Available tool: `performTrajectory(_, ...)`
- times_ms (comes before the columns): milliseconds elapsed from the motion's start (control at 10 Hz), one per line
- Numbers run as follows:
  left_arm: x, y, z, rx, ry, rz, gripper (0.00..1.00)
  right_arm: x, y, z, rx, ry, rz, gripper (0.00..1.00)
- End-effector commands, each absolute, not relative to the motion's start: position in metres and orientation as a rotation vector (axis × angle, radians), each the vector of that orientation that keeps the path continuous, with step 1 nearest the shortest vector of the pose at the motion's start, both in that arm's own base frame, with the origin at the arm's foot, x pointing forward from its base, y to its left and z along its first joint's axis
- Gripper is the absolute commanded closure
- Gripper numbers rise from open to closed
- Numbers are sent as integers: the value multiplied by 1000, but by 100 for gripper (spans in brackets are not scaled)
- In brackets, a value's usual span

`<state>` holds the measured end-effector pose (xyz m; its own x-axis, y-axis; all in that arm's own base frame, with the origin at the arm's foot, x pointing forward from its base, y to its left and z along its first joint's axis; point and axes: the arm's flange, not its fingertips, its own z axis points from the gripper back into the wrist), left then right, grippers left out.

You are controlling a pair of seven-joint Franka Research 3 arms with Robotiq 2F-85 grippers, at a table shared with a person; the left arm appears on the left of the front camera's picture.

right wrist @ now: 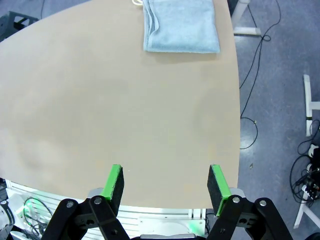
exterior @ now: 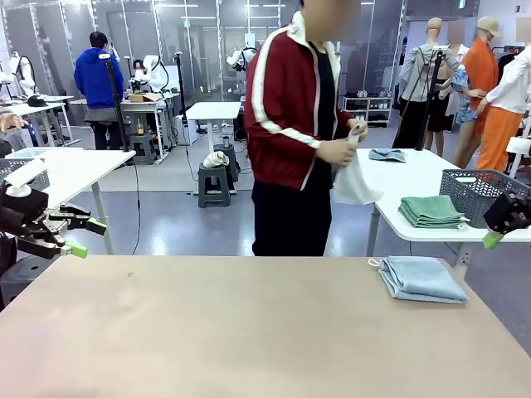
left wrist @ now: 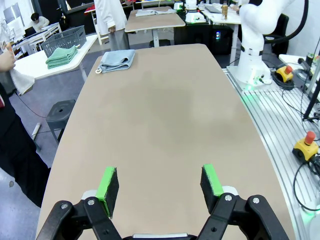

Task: Fold the towels and place them in the basket.
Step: When a person lays out a Towel with hook on the table, fold it in half twice.

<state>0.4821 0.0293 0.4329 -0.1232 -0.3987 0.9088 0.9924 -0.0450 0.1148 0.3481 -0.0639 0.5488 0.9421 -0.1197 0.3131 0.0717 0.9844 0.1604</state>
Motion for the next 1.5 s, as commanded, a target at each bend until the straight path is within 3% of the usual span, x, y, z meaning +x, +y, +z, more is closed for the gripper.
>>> performTrajectory(0, 479, 29, 434, -854, -979, -1479, 16, 352, -66, 551, 143, -333, -105, 16)
performTrajectory(1400, 479, 29, 434, -854, -979, -1479, 16, 352, -66, 551, 143, -333, -105, 16)
